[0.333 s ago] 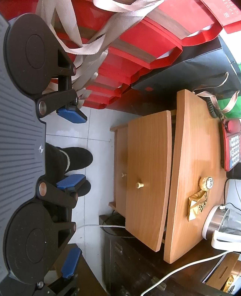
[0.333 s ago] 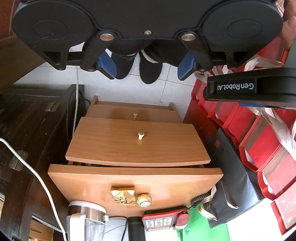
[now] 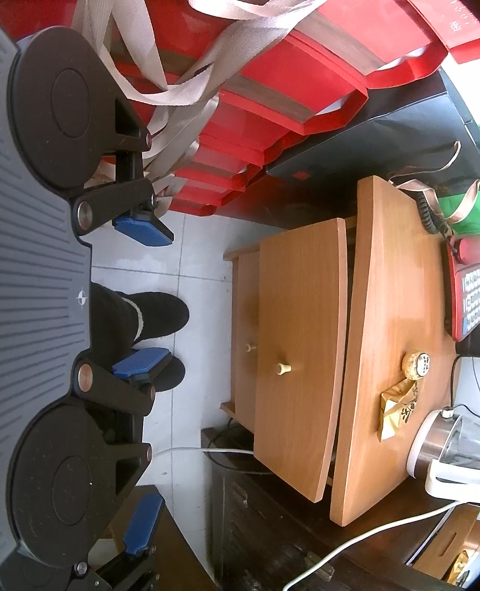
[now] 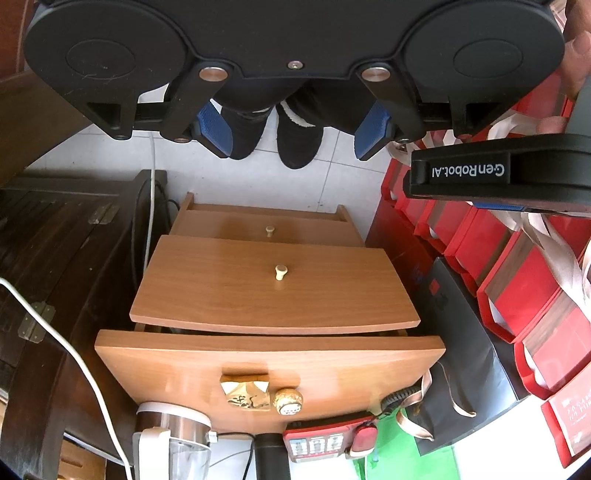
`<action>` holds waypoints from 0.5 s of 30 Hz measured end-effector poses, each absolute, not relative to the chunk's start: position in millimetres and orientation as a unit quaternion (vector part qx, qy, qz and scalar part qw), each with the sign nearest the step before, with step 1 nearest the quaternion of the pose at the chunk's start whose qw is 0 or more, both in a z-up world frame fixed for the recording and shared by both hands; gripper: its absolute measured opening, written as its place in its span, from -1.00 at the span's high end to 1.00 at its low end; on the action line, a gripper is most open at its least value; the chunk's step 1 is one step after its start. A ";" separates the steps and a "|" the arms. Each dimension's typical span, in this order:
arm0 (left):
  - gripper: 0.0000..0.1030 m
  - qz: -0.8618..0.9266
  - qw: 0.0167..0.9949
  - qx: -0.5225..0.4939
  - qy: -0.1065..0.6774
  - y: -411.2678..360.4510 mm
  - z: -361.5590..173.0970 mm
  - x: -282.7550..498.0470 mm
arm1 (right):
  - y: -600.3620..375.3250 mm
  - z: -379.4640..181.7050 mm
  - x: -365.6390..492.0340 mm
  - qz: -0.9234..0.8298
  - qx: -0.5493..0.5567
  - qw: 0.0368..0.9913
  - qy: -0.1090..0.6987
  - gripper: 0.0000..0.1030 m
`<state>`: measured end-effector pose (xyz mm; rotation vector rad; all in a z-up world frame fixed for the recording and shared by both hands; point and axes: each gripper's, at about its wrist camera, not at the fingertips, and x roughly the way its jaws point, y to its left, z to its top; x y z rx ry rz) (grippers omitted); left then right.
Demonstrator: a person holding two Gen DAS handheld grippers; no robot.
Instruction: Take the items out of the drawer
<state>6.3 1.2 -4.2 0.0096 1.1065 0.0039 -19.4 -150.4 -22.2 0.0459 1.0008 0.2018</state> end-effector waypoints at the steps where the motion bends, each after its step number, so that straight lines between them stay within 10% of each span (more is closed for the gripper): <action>1: -0.25 0.001 0.851 0.004 0.526 1.3 -4.6 6.9 | -151.6 -22.3 -19.0 0.096 0.021 0.872 0.480 -0.38; 15: -0.25 -0.005 0.844 0.003 0.536 1.2 -12.2 15.3 | -155.2 -28.6 -10.2 0.093 0.024 0.867 0.490 -0.38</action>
